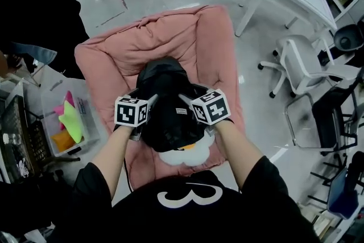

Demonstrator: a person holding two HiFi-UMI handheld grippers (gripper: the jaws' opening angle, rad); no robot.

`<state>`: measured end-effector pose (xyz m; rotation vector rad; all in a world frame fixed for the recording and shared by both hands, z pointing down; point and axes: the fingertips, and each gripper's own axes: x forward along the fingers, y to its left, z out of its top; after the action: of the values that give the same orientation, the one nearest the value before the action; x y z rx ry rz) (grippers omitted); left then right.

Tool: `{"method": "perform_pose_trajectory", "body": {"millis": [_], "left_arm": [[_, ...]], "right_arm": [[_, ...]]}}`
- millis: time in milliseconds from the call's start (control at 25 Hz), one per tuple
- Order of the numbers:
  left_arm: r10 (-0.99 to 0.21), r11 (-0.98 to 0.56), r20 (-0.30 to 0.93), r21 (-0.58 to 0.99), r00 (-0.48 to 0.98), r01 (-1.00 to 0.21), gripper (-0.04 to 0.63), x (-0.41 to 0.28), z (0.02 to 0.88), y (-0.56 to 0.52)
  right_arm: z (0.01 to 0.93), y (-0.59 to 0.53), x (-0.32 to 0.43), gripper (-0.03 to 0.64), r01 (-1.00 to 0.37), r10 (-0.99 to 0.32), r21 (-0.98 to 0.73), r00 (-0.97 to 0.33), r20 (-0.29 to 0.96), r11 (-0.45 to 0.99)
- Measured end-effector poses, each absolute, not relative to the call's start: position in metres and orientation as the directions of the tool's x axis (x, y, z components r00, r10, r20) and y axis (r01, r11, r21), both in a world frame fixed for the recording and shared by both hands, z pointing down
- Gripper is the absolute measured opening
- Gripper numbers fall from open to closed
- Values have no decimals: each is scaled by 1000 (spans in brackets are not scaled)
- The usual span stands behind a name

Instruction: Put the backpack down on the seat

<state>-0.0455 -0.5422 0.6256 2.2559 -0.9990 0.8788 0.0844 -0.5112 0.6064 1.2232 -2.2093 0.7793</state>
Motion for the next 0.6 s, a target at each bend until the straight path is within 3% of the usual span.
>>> {"method": "perform_pose_trajectory", "body": {"millis": [200, 480, 520, 600], "left_arm": [[-515, -515, 686, 231, 514, -825, 295, -58, 609, -530], [-503, -530, 615, 337, 608, -778, 293, -22, 553, -461], [-497, -542, 591, 360, 635, -759, 292, -14, 541, -448], [-489, -561, 541, 406, 685, -721, 275, 1, 514, -422]], "right_arm": [[593, -486, 107, 236, -855, -589, -308, -513, 624, 418], [528, -435, 116, 232, -777, -585, -377, -629, 513, 505], [515, -425, 114, 224, -760, -585, -382, -649, 487, 525], [490, -403, 115, 136, -740, -593, -382, -672, 443, 554]]}}
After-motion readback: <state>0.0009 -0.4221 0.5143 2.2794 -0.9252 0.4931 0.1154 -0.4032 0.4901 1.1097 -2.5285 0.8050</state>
